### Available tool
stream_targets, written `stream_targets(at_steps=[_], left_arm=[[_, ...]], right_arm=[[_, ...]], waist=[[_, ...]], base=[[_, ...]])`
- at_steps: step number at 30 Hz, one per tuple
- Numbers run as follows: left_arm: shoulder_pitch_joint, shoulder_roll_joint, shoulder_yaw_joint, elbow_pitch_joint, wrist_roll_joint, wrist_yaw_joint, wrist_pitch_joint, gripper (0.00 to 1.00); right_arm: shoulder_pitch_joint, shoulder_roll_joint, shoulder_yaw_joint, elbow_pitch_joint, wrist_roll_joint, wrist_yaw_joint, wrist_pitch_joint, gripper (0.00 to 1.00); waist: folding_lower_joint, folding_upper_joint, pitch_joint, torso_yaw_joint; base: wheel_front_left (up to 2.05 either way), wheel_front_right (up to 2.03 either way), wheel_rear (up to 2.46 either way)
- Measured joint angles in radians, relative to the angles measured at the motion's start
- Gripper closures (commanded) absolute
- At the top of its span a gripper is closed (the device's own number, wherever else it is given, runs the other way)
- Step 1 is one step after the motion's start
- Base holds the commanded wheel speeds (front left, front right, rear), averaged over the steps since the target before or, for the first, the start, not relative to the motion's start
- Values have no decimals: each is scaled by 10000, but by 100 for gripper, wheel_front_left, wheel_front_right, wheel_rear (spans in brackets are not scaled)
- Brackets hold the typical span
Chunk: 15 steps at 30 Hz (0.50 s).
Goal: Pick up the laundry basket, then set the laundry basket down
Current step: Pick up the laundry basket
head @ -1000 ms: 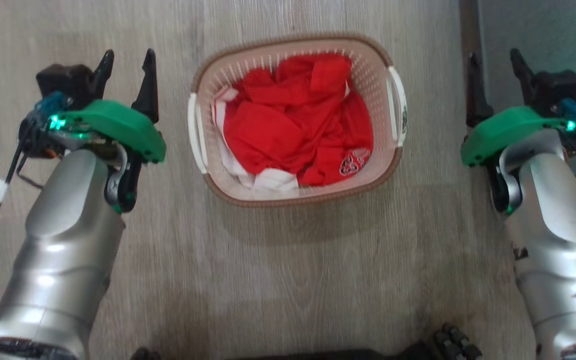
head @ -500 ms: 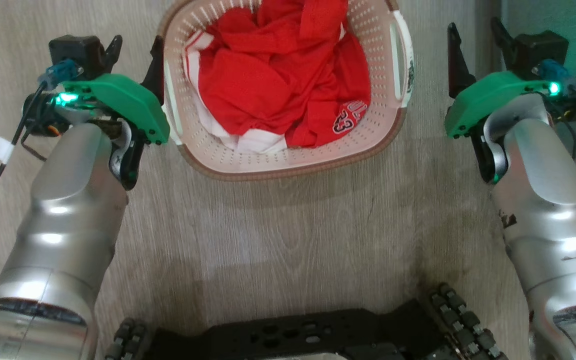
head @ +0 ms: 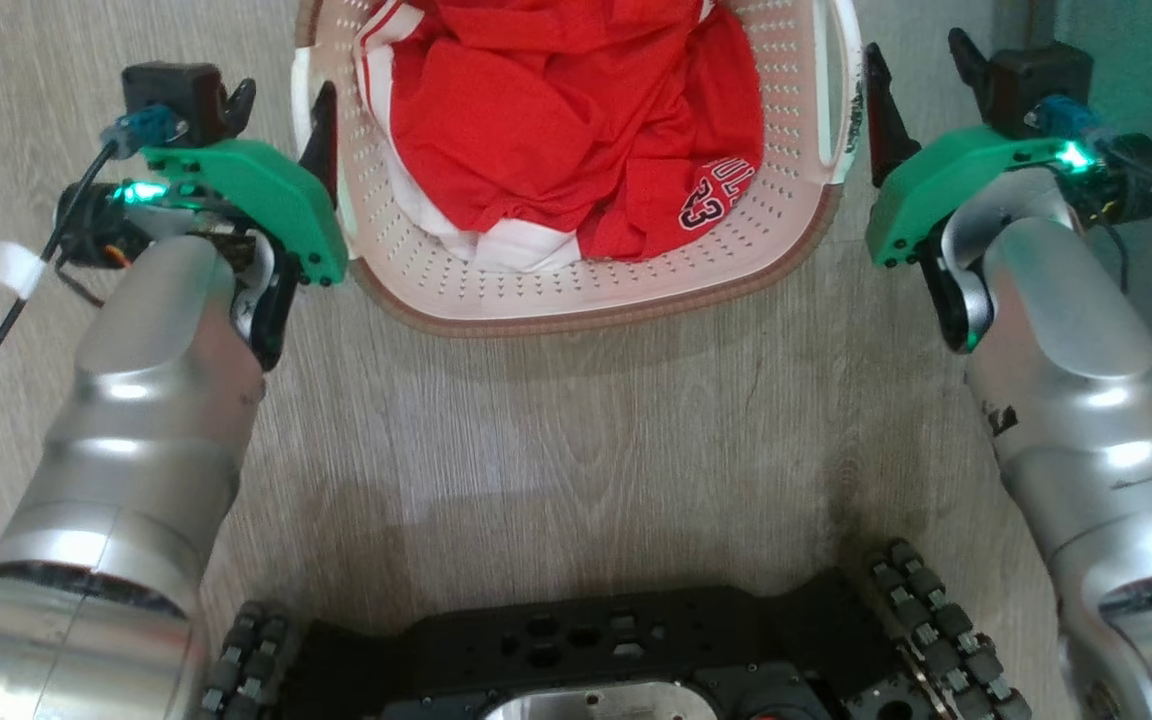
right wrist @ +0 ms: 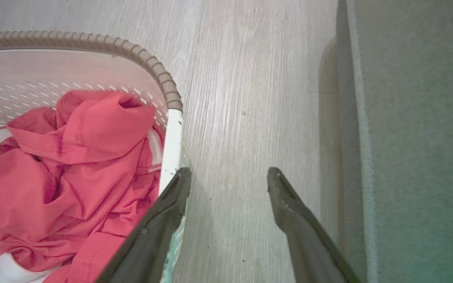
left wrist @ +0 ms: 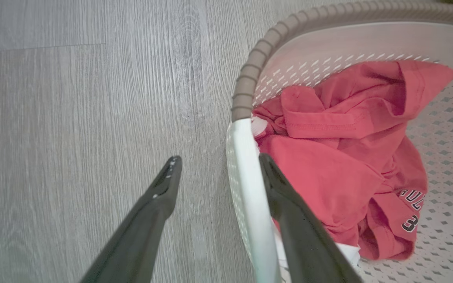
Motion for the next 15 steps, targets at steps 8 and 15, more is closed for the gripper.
stream_targets(at_steps=[8, 15], left_arm=[[-247, -234, -535, 297, -472, 0, 6, 0], [-500, -272, -941, 372, -957, 0, 6, 0]], right_arm=[[-446, -29, 418, 729, 165, 0, -54, 0], [-670, -27, 587, 784, 431, 0, -54, 0]], waist=[[0, 0, 299, 187], [1, 0, 465, 293]], base=[[0, 0, 0], [0, 0, 0]])
